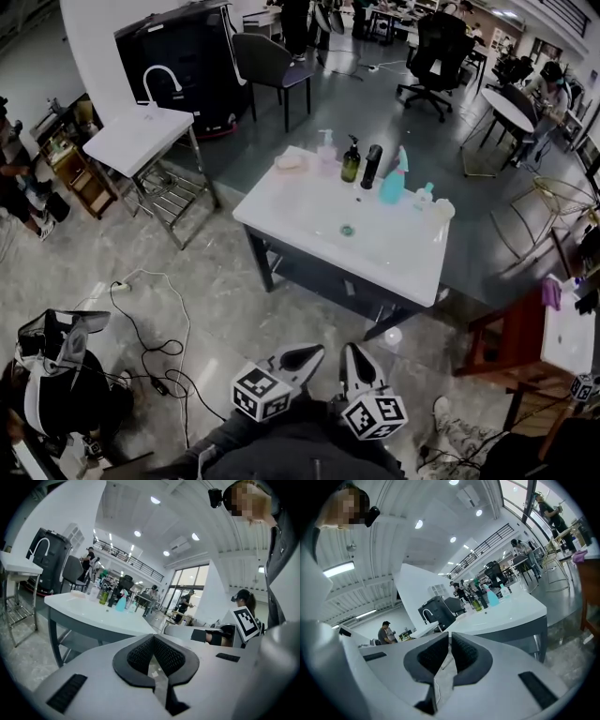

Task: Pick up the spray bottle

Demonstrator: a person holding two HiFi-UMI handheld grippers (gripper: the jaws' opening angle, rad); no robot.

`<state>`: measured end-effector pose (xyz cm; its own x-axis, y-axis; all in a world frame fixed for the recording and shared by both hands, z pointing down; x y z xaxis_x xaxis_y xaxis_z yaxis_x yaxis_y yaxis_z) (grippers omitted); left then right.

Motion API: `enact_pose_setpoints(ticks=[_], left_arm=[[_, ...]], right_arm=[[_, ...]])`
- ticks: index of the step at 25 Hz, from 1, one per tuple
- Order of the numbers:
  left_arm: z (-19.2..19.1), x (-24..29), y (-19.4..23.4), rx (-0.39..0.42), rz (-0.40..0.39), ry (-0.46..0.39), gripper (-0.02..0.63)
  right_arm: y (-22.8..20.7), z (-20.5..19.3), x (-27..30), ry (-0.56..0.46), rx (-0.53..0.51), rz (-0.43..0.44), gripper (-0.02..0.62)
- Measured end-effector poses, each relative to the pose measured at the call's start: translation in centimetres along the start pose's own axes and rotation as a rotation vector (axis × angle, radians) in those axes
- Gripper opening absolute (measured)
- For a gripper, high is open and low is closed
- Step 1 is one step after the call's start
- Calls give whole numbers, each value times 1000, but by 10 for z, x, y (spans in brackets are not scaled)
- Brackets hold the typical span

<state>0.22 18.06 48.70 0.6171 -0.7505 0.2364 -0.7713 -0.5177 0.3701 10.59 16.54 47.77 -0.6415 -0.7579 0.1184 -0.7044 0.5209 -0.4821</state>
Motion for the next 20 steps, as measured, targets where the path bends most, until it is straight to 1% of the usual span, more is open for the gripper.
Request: enact_pose_setpoints(ticks=[3,8,15,20], left_arm=[[-5,-4,1,-16,17,7,6],[-3,-5,3,-14,31,-1,6],[8,7,10,6,12,-9,6],[16,27,24,3,-3,-11,6]], right_arm=[[3,-2,-1,-6,8,9,12],[4,-1,-1,-3,-24,11,12],[-5,8,8,-26,-21,-20,12],[-21,14,24,-28,-20,-45,12]])
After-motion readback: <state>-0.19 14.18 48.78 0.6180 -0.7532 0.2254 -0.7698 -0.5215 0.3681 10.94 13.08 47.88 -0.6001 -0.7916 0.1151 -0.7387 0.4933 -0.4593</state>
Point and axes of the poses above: the fingertips, and each gripper's own axes: x forward along the fingers, y to its left, z out of its top, the point moved 4 cm from there along -x, backward along the fingers, and after that the axes turned 4 degrees about z, right-handed, at the moved point
